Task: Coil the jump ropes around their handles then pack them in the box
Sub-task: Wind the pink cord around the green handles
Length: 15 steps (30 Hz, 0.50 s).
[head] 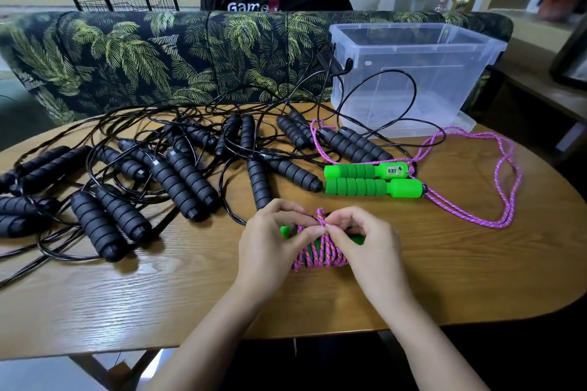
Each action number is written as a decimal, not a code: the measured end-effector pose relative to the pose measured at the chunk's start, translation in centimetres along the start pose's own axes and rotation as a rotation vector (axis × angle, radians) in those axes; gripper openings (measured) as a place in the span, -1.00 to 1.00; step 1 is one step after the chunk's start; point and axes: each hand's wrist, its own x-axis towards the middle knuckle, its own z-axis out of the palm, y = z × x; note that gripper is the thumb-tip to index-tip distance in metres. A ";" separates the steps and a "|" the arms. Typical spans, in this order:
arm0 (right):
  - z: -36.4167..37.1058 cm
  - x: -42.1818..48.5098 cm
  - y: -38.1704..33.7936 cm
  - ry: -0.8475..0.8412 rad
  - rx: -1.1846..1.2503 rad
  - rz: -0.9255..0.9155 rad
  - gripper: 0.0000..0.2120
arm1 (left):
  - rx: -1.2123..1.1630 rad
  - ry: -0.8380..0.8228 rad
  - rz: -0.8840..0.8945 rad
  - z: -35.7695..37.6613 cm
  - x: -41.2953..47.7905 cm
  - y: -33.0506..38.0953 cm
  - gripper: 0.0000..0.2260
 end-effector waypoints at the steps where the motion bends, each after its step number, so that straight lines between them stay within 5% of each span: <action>1: 0.0 0.0 0.0 0.007 -0.021 -0.010 -0.82 | 0.005 -0.004 -0.006 0.1 0.0 0.0 -0.76; 4: 0.2 0.0 0.1 0.021 -0.131 -0.078 -0.83 | 0.028 -0.033 -0.011 0.0 0.1 0.0 -0.94; 15: 0.0 0.1 0.0 -0.026 -0.024 -0.047 -0.62 | 0.064 0.021 -0.044 0.1 -0.1 0.3 -0.91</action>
